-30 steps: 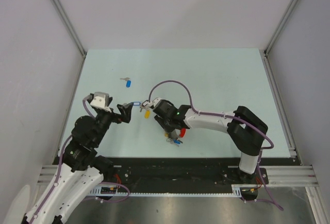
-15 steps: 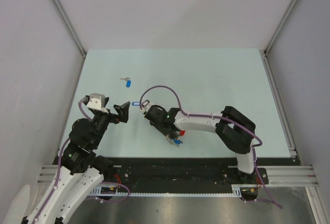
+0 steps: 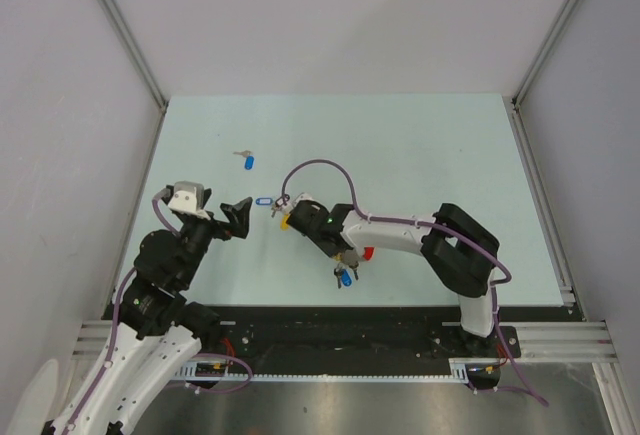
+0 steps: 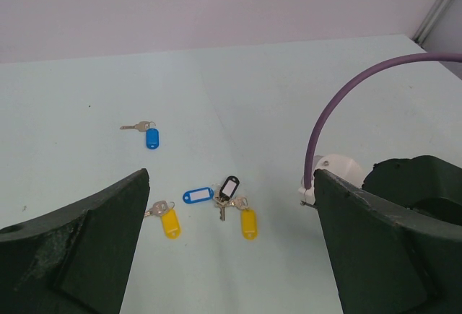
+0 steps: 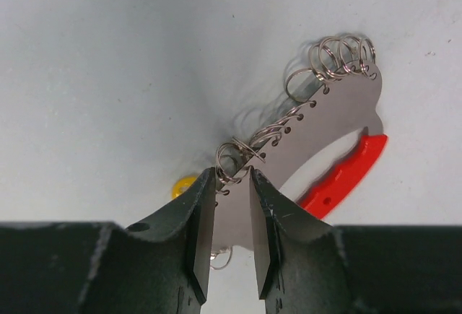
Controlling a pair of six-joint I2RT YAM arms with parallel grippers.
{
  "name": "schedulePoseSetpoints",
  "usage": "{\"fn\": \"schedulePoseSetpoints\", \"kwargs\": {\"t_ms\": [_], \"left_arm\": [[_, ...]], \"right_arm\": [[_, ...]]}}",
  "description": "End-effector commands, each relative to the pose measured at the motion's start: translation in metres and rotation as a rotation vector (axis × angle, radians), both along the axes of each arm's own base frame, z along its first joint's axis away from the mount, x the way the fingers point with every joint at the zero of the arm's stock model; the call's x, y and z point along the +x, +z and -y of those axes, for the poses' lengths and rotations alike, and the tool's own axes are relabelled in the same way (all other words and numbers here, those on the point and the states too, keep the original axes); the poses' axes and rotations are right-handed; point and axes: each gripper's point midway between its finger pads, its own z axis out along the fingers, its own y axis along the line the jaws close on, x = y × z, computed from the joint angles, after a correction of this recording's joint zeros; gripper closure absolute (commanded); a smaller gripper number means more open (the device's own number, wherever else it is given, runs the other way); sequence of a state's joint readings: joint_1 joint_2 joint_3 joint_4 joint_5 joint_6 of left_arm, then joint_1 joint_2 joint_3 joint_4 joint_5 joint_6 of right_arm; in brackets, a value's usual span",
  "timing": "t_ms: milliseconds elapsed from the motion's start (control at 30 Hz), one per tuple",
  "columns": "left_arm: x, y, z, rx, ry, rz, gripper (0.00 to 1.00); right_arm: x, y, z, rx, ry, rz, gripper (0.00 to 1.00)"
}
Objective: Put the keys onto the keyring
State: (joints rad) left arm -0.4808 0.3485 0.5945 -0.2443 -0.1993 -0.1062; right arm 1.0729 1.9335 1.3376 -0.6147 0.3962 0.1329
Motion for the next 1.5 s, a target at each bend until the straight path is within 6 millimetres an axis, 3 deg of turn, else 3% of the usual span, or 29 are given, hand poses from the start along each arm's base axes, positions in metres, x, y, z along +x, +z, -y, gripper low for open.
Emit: {"fn": "schedulePoseSetpoints", "kwargs": {"t_ms": [0, 167, 533, 767, 900, 1000, 1367, 1467], "left_arm": [[0.002, 0.008, -0.001, -0.038, 0.010, 0.025, 0.00], [0.001, 0.010, -0.003, -0.044, 0.014, 0.031, 0.00], [-0.001, 0.012, -0.002, -0.052, 0.008, 0.040, 0.00], [-0.001, 0.011, 0.000, -0.054, 0.000, 0.038, 0.00], [-0.001, 0.011, 0.000, -0.052, -0.002, 0.038, 0.00], [0.000, 0.010, 0.001, -0.050, -0.005, 0.034, 0.00], [0.002, 0.006, 0.004, -0.044, -0.015, 0.020, 0.00], [0.002, 0.006, 0.004, -0.044, -0.017, 0.018, 0.00]], "right_arm": [[-0.005, 0.034, -0.014, 0.078, 0.004, 0.038, 0.69], [-0.018, 0.028, -0.016, 0.060, 0.004, 0.016, 0.69], [-0.023, 0.005, -0.004, -0.042, -0.021, 0.024, 0.72], [-0.018, 0.006, -0.003, -0.049, -0.026, 0.048, 0.82], [-0.014, 0.014, -0.004, -0.034, -0.030, 0.070, 0.96], [-0.008, 0.018, 0.000, -0.037, -0.041, 0.086, 1.00], [0.002, 0.023, 0.009, -0.047, -0.073, 0.107, 1.00], [0.000, 0.018, 0.008, -0.054, -0.069, 0.096, 0.93]]}}
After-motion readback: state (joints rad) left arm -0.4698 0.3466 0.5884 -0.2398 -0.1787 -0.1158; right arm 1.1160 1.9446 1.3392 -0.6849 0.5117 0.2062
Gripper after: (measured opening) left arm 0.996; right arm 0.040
